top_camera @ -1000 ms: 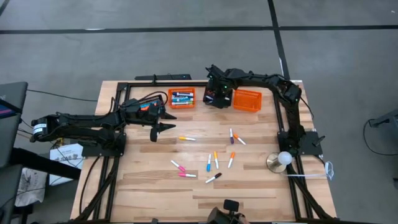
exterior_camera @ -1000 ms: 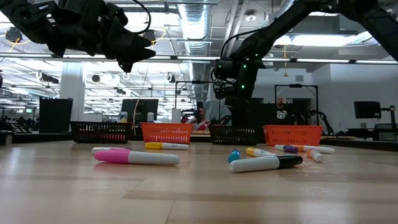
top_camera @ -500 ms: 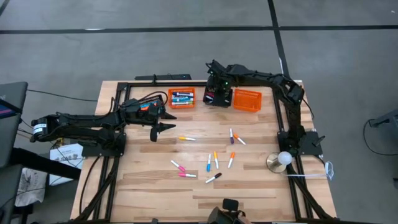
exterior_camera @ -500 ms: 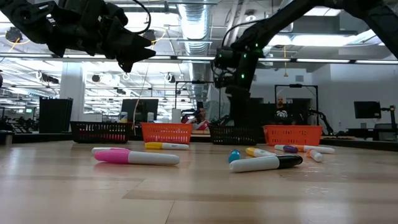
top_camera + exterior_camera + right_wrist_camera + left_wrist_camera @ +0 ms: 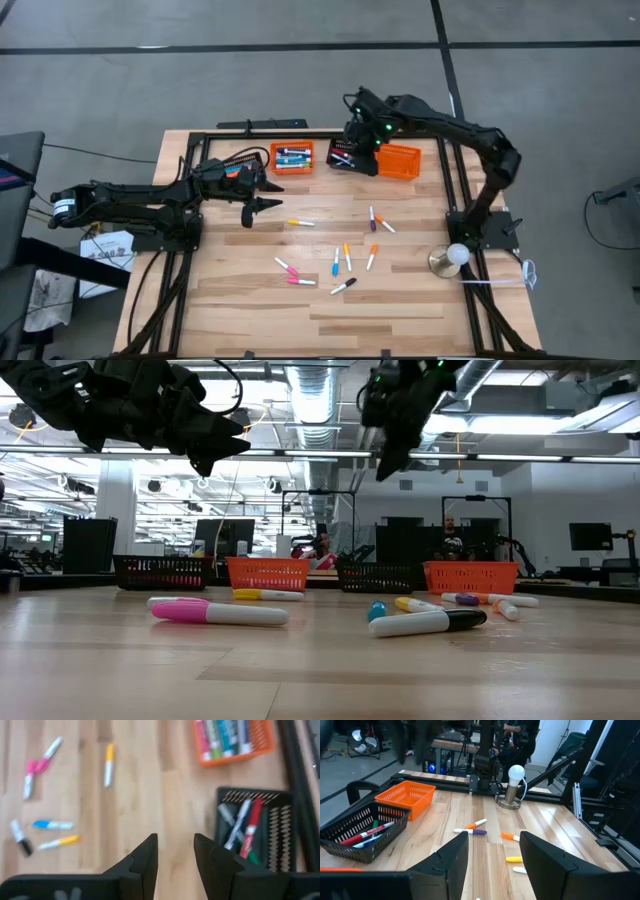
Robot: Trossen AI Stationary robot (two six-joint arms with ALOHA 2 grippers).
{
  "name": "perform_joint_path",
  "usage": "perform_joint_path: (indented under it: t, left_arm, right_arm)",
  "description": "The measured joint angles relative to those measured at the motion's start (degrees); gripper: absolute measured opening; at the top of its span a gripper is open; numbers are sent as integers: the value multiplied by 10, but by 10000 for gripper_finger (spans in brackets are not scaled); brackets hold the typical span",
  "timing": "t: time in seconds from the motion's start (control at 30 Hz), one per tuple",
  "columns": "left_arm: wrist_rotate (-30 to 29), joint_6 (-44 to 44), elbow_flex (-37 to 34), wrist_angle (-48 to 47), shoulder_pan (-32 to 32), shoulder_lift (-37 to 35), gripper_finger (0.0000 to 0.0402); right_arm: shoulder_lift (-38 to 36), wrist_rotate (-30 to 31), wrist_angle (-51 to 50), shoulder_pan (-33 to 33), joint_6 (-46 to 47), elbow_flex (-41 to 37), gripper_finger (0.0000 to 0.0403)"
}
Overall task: Pick & Place Markers
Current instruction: Put the small orange highlighter pen into the right orange bin
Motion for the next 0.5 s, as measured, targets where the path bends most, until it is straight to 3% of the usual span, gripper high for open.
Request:
perform_joint_path:
  t: [0.27, 0.5]
  left_arm:
    - [0, 0, 0, 0, 0, 0, 177]
    - [0, -14, 0, 0, 0, 0, 177]
  right_arm:
    - [-103, 1, -57, 68, 30, -91, 116]
    - [-217, 4, -7, 146, 156, -215, 116]
